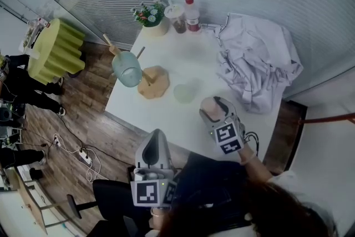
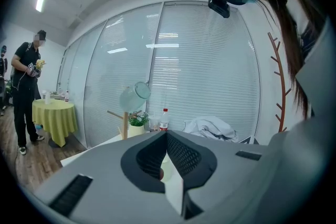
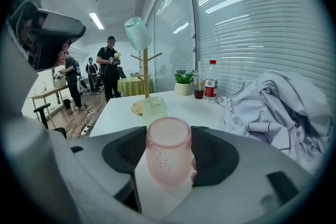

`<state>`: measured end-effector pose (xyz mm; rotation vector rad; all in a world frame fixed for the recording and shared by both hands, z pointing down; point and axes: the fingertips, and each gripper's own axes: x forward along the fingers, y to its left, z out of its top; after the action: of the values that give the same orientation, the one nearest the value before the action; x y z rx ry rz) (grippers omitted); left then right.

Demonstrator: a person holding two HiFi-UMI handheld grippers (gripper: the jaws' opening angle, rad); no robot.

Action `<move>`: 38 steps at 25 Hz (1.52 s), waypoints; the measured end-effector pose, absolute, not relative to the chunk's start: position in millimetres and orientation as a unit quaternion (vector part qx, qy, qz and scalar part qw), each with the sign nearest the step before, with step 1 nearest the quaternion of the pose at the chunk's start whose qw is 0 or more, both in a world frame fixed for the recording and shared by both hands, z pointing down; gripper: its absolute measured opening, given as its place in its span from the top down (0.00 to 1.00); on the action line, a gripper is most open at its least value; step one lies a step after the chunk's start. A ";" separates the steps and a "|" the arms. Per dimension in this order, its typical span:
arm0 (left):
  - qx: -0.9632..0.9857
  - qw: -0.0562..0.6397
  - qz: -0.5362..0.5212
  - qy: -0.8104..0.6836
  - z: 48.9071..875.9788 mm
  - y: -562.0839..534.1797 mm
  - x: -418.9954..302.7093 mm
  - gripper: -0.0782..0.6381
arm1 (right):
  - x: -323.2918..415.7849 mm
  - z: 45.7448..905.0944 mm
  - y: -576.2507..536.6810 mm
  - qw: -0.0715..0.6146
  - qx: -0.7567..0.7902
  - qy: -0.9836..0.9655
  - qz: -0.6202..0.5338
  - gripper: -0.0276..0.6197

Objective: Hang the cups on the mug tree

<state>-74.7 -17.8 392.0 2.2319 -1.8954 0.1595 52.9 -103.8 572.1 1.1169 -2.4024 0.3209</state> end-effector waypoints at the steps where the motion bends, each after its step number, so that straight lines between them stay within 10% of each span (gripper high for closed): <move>1: 0.757 0.103 0.052 -0.643 391.3 -16.8 -75.2 0.89 | 52.6 571.1 -103.5 0.233 0.408 -0.875 0.116 0.53; 38: 0.730 0.070 0.030 -0.679 367.1 56.0 -109.5 0.89 | 32.8 483.4 -78.5 0.128 0.417 -0.892 0.116 0.53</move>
<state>-109.5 56.0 367.1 2.1974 -2.0413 0.0913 32.8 -78.5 483.4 1.2141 -2.5945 0.3379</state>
